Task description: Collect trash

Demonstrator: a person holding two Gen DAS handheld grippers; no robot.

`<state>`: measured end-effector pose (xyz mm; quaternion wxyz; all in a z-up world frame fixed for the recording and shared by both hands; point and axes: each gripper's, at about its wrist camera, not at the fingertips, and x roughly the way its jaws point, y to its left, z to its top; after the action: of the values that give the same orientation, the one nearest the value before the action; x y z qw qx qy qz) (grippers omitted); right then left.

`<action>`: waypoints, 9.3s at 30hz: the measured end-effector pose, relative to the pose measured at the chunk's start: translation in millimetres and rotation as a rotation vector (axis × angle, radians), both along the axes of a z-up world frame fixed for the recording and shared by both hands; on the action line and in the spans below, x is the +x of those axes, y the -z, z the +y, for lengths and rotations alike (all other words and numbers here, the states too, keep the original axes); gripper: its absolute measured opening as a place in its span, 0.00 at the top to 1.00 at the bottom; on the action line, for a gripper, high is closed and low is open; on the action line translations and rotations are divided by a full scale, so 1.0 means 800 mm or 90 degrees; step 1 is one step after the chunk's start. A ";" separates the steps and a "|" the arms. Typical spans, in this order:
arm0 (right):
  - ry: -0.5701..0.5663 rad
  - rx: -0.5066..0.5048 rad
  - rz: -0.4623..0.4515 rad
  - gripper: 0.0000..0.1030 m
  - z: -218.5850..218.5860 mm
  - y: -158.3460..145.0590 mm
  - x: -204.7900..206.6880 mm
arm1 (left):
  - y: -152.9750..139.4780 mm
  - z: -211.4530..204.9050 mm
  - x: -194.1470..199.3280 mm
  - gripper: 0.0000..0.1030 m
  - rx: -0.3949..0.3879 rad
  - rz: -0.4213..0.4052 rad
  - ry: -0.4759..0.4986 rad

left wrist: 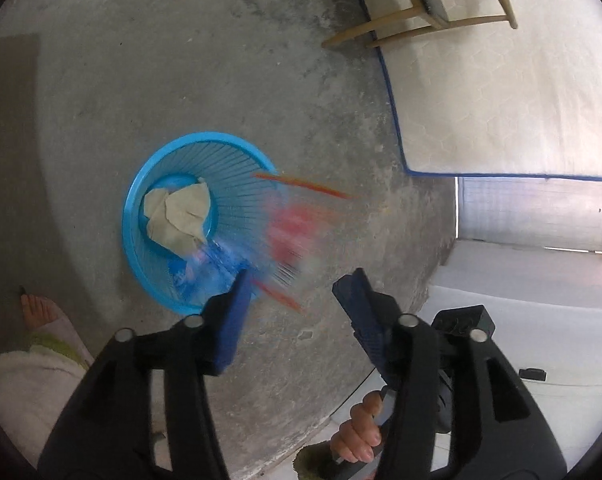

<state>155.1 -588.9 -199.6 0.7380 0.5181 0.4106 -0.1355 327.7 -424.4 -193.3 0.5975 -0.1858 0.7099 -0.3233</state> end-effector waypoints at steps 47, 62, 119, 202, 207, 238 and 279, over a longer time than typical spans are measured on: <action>-0.606 -0.026 -0.117 0.56 0.475 -0.223 0.127 | -0.250 0.534 -0.304 0.32 0.229 -0.645 -0.194; -0.687 -0.126 0.027 0.75 0.538 -0.165 0.209 | -0.190 0.446 -0.304 0.73 0.200 -0.613 -0.085; -0.663 -0.157 -0.024 0.25 0.481 -0.193 0.028 | -0.168 0.444 -0.333 0.59 0.207 -0.566 -0.067; -1.001 -0.408 -0.074 0.28 0.625 -0.185 0.359 | -0.193 0.430 -0.276 0.39 0.122 -0.497 -0.039; -0.886 -0.397 -0.042 0.28 0.563 -0.184 0.355 | -0.188 0.436 -0.279 0.39 0.138 -0.499 -0.051; -0.596 -0.289 -0.001 0.27 0.394 -0.183 0.039 | -0.151 0.392 -0.220 0.16 0.246 -0.445 -0.190; -0.635 -0.367 -0.005 0.24 0.391 -0.184 0.018 | -0.124 0.375 -0.198 0.12 0.360 -0.443 -0.167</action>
<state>169.4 -276.2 -52.3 0.8255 0.0400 0.5491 0.1247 169.5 -124.2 -94.1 0.8630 0.0155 0.4982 -0.0823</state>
